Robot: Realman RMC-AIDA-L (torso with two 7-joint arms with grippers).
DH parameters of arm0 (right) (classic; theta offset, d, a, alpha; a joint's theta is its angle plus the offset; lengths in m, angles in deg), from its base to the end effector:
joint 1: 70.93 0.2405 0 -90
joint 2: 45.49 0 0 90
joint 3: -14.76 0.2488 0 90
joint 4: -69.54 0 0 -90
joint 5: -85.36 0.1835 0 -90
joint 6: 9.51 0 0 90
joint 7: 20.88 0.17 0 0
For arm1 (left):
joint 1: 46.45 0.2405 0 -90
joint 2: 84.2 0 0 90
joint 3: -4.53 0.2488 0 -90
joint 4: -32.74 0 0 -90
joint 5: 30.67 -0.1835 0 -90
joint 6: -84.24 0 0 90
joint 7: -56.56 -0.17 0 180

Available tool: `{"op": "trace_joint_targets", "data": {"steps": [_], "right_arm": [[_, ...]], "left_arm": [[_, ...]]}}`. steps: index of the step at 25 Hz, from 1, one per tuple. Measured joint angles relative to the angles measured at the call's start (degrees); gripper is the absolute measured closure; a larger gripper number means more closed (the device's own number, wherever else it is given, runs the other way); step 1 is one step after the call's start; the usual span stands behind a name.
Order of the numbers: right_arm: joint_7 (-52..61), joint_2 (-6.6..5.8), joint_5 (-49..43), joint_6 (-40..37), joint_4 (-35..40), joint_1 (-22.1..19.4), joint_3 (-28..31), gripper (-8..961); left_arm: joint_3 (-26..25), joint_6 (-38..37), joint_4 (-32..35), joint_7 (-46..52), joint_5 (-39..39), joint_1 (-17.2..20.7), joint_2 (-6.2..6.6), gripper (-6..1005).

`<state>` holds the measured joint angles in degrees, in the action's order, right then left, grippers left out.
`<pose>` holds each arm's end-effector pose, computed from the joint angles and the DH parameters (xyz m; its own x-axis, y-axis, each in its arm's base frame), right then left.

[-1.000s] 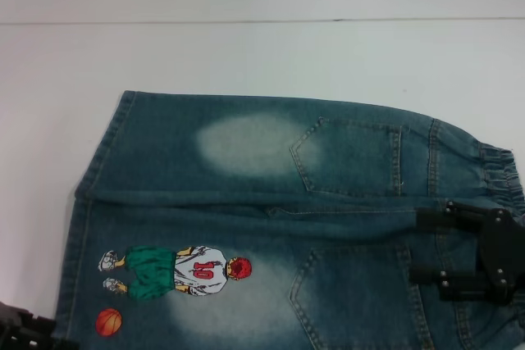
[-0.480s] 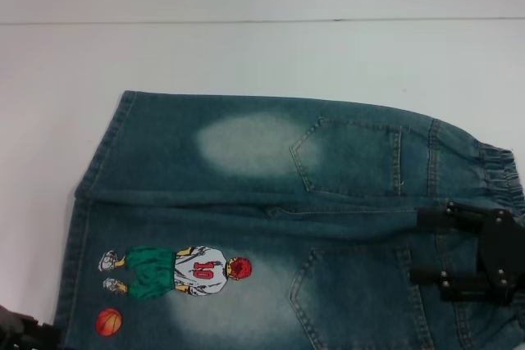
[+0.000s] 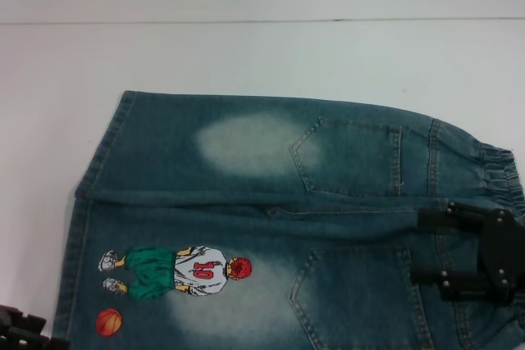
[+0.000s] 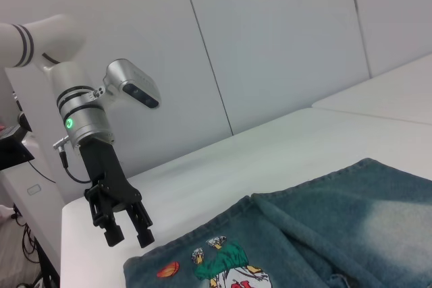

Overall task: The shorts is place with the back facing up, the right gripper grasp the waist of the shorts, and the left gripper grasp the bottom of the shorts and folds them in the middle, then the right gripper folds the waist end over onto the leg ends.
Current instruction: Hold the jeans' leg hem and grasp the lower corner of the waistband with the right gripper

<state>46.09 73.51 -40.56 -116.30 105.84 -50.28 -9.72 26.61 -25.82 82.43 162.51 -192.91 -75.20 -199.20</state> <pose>0.2721 0.2319 -0.0057 0.7531 -0.3437 -0.5609 -0.4505 -0.8908 -0.0591 -0.3252 0.2287 0.0331 0.4897 0.8704 -0.0508 0.8697 -0.4918 -0.0420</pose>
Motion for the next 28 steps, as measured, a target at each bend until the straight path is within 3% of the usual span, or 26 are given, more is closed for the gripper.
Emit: {"op": "trace_joint_targets", "data": {"steps": [10, 28], "right_arm": [[-0.05, 0.00, 0.06, 0.00, 0.00, 0.57, 0.70, 58], [-0.18, 0.00, 0.15, 0.00, 0.00, 0.56, 0.67, 58]], "left_arm": [[-0.03, -0.46, 1.87, 0.19, -0.01, 1.96, -0.26, 128], [0.57, -2.22, 1.34, 0.17, -0.06, 1.91, -0.57, 129]]}}
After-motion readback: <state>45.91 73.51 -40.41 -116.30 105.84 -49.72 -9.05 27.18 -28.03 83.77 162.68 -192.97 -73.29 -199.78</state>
